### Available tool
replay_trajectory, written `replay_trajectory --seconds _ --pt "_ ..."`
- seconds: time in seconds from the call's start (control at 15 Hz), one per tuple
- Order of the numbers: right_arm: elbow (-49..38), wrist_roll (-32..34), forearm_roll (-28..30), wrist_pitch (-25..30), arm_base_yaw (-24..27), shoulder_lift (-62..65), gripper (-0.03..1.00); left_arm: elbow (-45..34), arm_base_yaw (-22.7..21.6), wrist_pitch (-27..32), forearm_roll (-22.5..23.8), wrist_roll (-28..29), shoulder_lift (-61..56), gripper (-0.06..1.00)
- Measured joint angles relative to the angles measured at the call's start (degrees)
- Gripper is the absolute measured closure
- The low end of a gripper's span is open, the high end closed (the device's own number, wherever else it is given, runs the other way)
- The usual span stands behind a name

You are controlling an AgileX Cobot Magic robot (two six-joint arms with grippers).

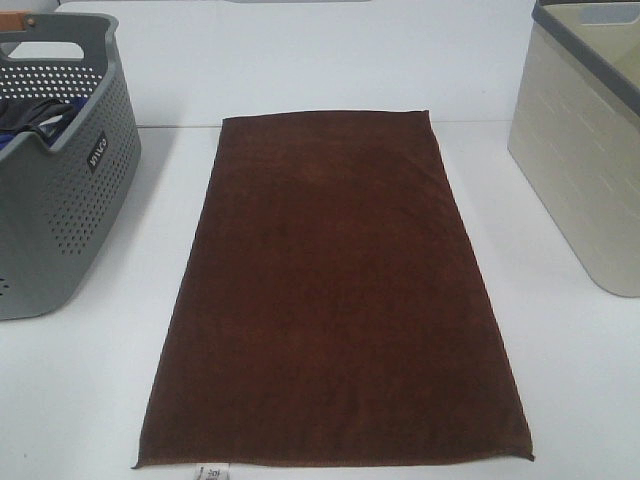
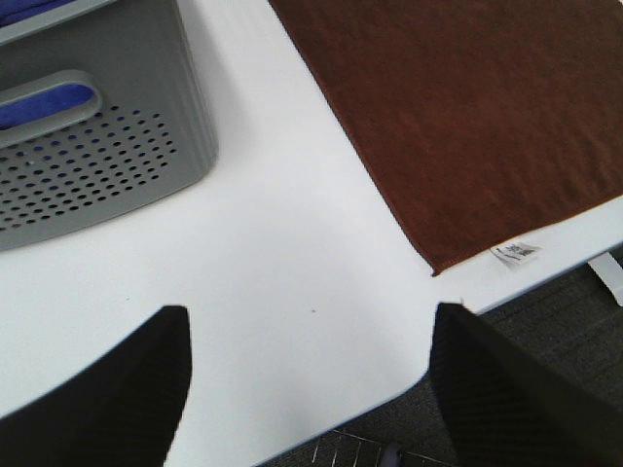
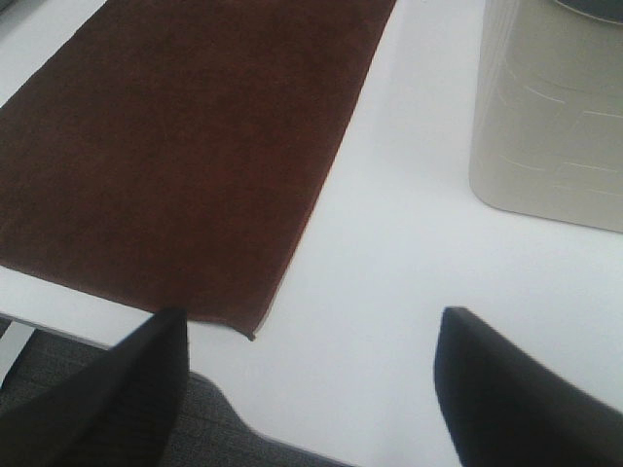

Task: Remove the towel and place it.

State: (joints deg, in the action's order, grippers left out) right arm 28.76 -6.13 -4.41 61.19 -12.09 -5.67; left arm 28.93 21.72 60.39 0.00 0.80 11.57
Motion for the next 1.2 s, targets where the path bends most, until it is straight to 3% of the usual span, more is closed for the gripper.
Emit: replay_trajectory --seconds 0.07,0.2,0.4,1.2 --pt "0.0 0.0 -0.1 0.0 2.5 0.0 0.29 0.0 -5.7 -0.1 0.0 0.0 -0.4 0.28" --pt "0.0 0.0 -0.2 0.0 6.8 0.0 0.29 0.0 -12.0 -0.1 0.0 0.0 -2.8 0.28" --pt "0.0 0.0 -0.2 0.0 10.7 0.1 0.29 0.0 -16.6 -0.2 0.0 0.0 -7.8 0.28" --pt "0.0 0.0 -0.7 -0.1 11.9 6.1 0.29 0.0 -17.5 -0.2 0.0 0.0 -11.9 0.28"
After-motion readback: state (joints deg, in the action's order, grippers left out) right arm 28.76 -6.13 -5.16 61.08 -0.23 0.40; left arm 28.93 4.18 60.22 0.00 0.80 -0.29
